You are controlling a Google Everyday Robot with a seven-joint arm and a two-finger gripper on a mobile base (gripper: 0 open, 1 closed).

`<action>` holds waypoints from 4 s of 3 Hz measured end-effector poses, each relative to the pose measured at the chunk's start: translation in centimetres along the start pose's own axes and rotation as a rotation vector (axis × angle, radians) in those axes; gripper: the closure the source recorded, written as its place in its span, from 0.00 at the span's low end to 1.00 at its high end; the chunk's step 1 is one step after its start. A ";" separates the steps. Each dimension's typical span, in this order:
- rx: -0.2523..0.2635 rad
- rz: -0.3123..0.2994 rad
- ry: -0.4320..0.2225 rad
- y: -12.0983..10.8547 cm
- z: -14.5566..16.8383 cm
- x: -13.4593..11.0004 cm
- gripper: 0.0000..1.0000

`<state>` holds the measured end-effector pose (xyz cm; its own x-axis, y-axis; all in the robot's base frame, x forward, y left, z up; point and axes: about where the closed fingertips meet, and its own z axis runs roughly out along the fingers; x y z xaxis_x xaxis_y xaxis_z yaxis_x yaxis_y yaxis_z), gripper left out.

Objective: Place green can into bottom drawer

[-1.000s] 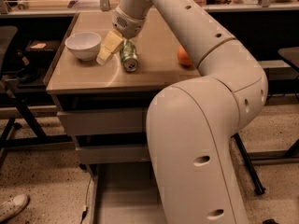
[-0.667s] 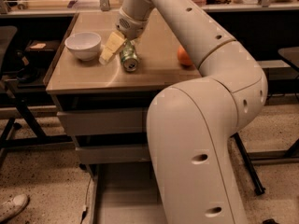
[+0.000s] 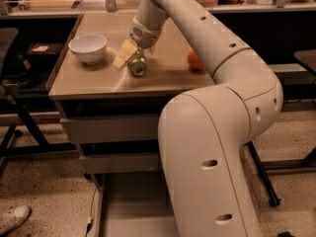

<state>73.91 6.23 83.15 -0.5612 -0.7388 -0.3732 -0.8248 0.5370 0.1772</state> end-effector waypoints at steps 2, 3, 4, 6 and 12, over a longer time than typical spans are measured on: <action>0.000 0.000 -0.002 0.0 0.1 -0.1 0.41; 0.000 0.000 -0.002 0.0 0.1 -0.1 0.65; 0.016 -0.057 -0.017 0.4 -0.5 -0.5 0.88; 0.101 -0.112 -0.085 4.0 -6.9 3.4 1.00; 0.086 0.192 -0.009 16.3 -8.4 21.8 1.00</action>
Offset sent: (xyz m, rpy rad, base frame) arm 0.0007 0.0010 -0.0008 0.0012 -0.0011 -0.0001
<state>47.65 -4.48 85.53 -0.7066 -0.6159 -0.3485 -0.6934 0.7009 0.1673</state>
